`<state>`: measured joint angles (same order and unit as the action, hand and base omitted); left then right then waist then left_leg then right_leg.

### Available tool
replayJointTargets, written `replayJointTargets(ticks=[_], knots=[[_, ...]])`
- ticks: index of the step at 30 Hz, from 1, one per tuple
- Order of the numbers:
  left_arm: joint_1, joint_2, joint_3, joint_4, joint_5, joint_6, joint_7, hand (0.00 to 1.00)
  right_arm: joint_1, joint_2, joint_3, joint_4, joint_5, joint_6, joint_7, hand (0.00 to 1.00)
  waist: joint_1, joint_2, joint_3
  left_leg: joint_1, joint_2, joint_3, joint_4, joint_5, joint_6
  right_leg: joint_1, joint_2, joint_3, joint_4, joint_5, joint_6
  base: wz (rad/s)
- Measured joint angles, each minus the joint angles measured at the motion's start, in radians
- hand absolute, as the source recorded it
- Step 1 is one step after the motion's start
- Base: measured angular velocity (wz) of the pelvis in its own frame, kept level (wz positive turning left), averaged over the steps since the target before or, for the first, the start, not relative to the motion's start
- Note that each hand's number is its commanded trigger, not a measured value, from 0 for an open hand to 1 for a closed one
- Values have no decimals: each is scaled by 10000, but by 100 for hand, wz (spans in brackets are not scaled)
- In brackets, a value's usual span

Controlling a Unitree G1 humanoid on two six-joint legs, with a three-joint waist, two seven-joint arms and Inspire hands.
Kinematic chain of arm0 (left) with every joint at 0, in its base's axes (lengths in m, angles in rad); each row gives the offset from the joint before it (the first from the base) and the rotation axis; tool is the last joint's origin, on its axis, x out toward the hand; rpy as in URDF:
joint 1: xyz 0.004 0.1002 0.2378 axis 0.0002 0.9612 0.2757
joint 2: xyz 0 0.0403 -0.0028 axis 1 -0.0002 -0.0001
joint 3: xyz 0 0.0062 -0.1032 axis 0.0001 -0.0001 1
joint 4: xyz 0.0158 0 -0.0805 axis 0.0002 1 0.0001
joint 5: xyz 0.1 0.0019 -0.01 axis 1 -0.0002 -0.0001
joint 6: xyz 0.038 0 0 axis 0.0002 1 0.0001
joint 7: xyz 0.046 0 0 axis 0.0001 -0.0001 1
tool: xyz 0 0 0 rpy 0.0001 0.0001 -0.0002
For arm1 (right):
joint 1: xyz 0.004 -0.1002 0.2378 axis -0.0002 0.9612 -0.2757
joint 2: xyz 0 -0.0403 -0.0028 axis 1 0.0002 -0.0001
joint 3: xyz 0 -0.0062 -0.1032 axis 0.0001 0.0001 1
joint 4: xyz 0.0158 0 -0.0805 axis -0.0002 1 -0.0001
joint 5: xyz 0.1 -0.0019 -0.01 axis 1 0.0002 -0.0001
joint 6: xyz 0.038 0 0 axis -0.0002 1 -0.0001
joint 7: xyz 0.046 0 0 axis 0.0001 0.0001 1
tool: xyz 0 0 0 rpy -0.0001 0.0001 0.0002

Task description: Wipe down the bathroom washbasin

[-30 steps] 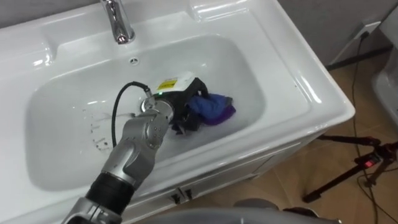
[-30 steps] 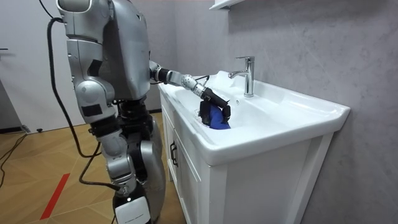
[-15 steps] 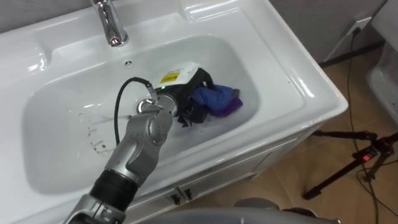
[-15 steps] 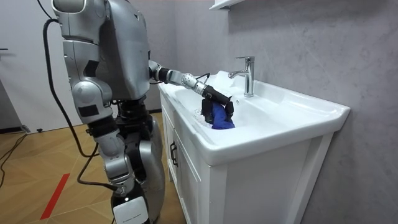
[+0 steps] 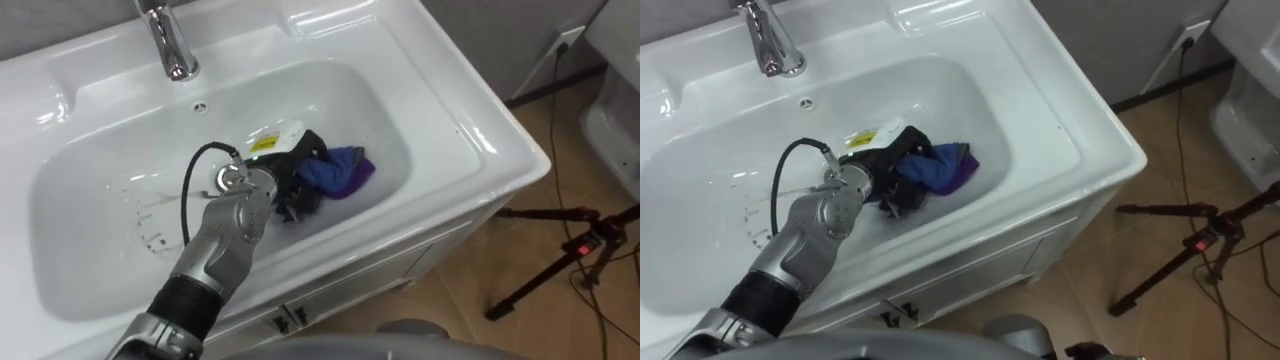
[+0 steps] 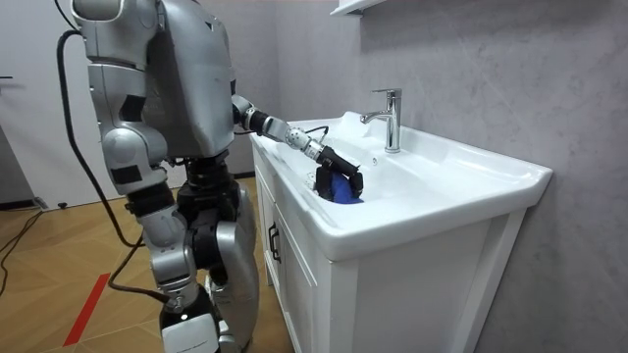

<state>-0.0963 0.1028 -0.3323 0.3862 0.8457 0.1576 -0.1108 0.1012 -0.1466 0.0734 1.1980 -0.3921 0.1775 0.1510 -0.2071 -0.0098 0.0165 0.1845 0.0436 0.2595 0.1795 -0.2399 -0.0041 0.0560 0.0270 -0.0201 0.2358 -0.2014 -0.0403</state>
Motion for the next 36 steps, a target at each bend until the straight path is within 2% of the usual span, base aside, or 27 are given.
replayJointTargets(ticks=[4, 11, 13, 17, 20, 23, 25, 28, 31, 35, 36], knots=[[-98, -56, 588, 993, -31, -70, 457, 100, 176, -18, -194, -80, -47, 371, -1, 0, 198, -7, -101, 124, 28, 139, 2, 0, 0, -2, 101, 214, 69, 17, -19, -18], [-202, -165, 1279, 1951, -90, -140, 880, 100, 237, -23, -581, -101, -152, 652, 43, 0, 243, 48, -152, 278, 58, 156, -139, 12, -20, 19, 176, 251, 105, 90, -38, -3], [-187, -175, 1586, 2214, -91, -142, 1030, 100, 262, -22, -582, -127, -272, 728, 46, 0, 341, 44, -154, 390, 77, 273, -141, 16, -27, 20, 236, 439, 230, 91, -56, -24], [-156, -169, 2110, 2427, 28, -142, 1048, 100, 485, -4, -771, -274, -646, 989, 68, 0, 489, 25, -167, 439, 137, 298, -143, 33, -63, 77, 273, 495, 228, 128, -116, -8], [-56, -34, 2545, 2574, 228, -102, 1049, 100, 574, -19, -1255, -392, -1148, 1242, 50, 0, 509, 68, -191, 524, 183, 310, -184, 38, -131, 144, 353, 491, 232, 139, -152, 0], [8, 318, 2862, 2717, 384, -73, 1119, 100, 556, -14, -1586, -418, -1287, 1313, 43, 0, 586, 122, -228, 525, 257, 266, -343, 18, -230, 90, 452, 477, 234, 189, -229, -1], [84, 553, 3299, 3046, 770, -61, 1382, 100, 565, -23, -1832, -414, -1343, 1444, 32, 0, 726, 231, -307, 513, 332, 267, -356, 6, -302, 92, 524, 466, 221, 223, -297, -4], [101, 865, 3496, 3459, 1084, -55, 1700, 100, 430, -150, -2011, -411, -1466, 1491, 23, 0, 786, 321, -383, 527, 374, 217, -338, 52, -384, 85, 568, 422, 207, 246, -371, 0], [170, 896, 3753, 3750, 1502, -39, 1908, 100, 313, -280, -2149, -457, -1608, 1490, -82, 0, 806, 535, -407, 525, 392, 82, -278, 72, -411, 99, 548, 406, 225, 237, -434, -3], [388, 919, 4115, 3811, 1873, 21, 2101, 100, 362, -322, -2154, -456, -1632, 1484, -108, 0, 859, 663, -404, 517, 426, 50, -181, 131, -493, 134, 567, 397, 229, 201, -510, -1], [435, 959, 4197, 3810, 2042, 26, 2163, 100, 401, -331, -2158, -430, -1632, 1473, -116, 0, 986, 692, -404, 519, 449, 57, -173, 136, -500, 121, 598, 424, 231, 200, -539, -9]])
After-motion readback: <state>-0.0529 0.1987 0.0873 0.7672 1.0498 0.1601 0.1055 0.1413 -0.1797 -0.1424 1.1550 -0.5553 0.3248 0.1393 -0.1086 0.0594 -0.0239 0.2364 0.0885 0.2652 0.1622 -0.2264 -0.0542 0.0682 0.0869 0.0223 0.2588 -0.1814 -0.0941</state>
